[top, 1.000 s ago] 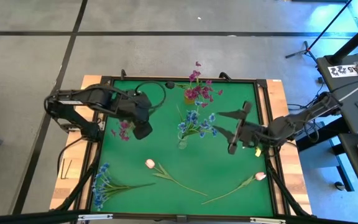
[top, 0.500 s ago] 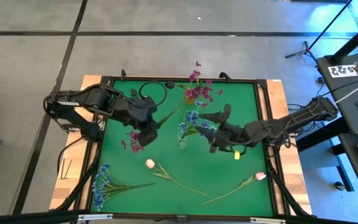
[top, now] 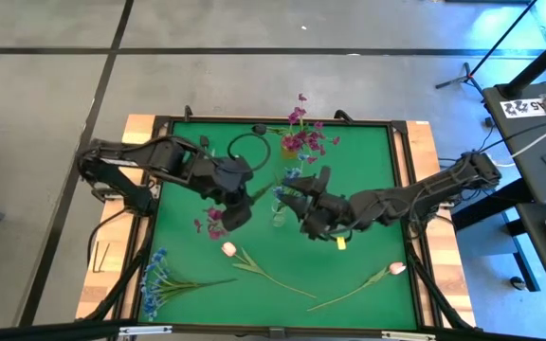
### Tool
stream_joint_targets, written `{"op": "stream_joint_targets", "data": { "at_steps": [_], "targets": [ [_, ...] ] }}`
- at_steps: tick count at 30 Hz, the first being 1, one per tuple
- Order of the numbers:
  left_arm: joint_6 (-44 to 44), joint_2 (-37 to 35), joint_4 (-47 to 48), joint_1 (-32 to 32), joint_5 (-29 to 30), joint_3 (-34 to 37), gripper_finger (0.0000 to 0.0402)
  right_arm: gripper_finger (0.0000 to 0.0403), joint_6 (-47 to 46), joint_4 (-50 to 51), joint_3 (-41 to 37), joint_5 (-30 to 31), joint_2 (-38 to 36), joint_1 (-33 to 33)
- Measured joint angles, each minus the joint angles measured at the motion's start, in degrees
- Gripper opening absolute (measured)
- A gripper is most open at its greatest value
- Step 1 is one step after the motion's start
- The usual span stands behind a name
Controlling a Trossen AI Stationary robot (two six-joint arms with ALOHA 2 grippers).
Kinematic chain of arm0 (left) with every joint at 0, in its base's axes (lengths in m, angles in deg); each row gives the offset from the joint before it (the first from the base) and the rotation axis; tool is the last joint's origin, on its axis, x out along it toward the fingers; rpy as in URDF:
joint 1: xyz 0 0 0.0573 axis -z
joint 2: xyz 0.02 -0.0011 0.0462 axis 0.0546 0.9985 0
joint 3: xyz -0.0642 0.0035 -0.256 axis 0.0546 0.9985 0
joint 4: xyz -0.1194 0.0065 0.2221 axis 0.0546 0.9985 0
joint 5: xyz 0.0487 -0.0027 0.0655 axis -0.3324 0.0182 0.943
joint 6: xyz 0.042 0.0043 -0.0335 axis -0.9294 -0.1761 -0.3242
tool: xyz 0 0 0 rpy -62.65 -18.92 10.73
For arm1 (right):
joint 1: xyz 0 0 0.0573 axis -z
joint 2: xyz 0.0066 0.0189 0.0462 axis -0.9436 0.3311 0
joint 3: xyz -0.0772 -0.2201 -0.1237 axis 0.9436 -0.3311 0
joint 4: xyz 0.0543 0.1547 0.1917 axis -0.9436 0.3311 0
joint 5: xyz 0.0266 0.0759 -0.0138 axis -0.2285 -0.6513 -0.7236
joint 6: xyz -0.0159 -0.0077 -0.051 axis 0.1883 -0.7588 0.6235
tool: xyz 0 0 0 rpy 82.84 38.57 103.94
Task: Sort flowers into vase by color
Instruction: Put the purple flowers into the yellow vase
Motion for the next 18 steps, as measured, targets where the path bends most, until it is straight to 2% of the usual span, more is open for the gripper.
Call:
{"op": "stream_joint_targets", "data": {
  "at_steps": [8,12,18],
  "targets": [
    [-1.02,1.96,-0.02,0.00,-1.52,0.00,0.0016,0.0227,-0.80,3.42,0.31,1.08,2.38,2.17],
    [-1.13,2.00,0.02,0.02,-1.69,0.00,0.0016,0.0226,-3.45,5.43,0.31,-0.36,2.44,2.10],
    [-1.15,2.00,0.03,0.00,-1.54,0.00,0.0016,0.0187,-5.04,5.66,0.31,-0.85,2.44,2.02]
  ]
}}
